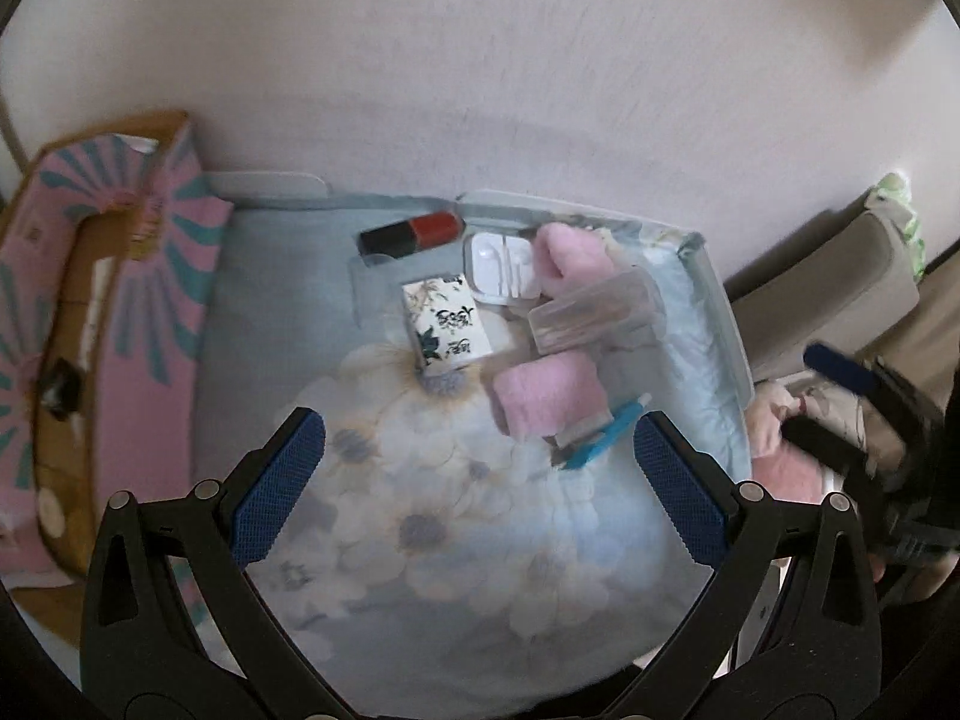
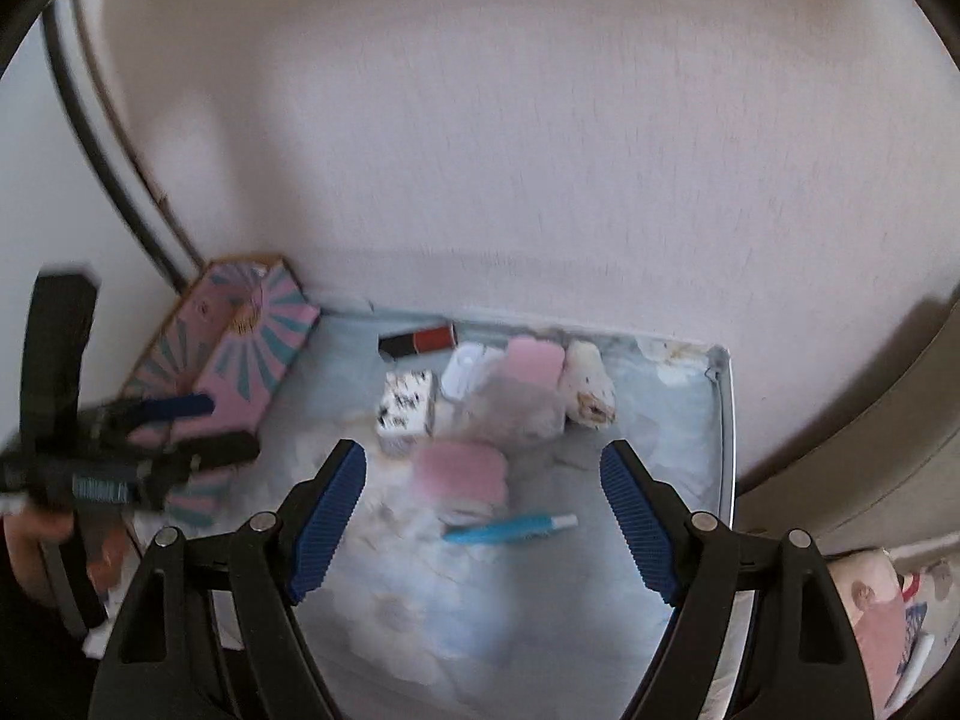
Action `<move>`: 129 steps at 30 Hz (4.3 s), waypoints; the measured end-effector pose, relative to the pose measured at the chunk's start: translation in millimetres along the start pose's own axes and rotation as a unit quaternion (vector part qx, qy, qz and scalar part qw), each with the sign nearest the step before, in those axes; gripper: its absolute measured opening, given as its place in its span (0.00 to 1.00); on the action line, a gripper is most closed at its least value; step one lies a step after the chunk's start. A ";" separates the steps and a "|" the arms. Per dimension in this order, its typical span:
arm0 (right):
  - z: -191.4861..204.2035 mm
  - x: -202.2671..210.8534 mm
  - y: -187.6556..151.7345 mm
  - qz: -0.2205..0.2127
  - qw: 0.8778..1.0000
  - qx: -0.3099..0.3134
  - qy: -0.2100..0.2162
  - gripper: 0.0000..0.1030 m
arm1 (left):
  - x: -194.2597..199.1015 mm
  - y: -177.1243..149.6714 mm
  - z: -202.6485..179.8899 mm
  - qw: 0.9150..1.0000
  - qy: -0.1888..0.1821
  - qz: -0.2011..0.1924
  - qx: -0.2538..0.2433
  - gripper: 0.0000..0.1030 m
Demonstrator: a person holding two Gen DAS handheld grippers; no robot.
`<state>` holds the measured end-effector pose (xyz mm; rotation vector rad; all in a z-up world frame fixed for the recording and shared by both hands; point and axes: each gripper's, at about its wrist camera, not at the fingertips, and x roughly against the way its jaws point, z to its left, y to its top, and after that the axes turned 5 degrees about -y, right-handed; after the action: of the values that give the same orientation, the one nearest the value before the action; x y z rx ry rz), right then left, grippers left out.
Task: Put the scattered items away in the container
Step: 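Grasp the printed tissue pack with left gripper while right gripper grasps the blue pen, then carry tissue pack and blue pen into the cardboard box and release both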
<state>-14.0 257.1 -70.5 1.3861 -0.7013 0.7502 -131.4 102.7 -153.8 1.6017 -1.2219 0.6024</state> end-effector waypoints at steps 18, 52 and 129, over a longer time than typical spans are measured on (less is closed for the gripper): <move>-24.9 -97.0 -46.1 0.039 0.962 0.251 0.098 0.75 | -115.5 21.5 12.0 0.994 0.064 0.023 0.086 0.83; 19.9 -100.6 -65.3 0.065 0.893 0.405 0.186 0.14 | -57.3 -2.4 -5.3 0.996 0.077 -0.009 0.050 0.41; 308.1 -94.1 114.9 0.090 0.967 0.157 0.181 0.64 | 131.6 -48.8 185.3 0.987 0.129 -0.051 0.078 1.00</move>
<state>-161.8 -51.1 -58.5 1.4256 -0.4332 1.2659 -70.3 -120.9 -135.4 1.6463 -0.9147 0.8276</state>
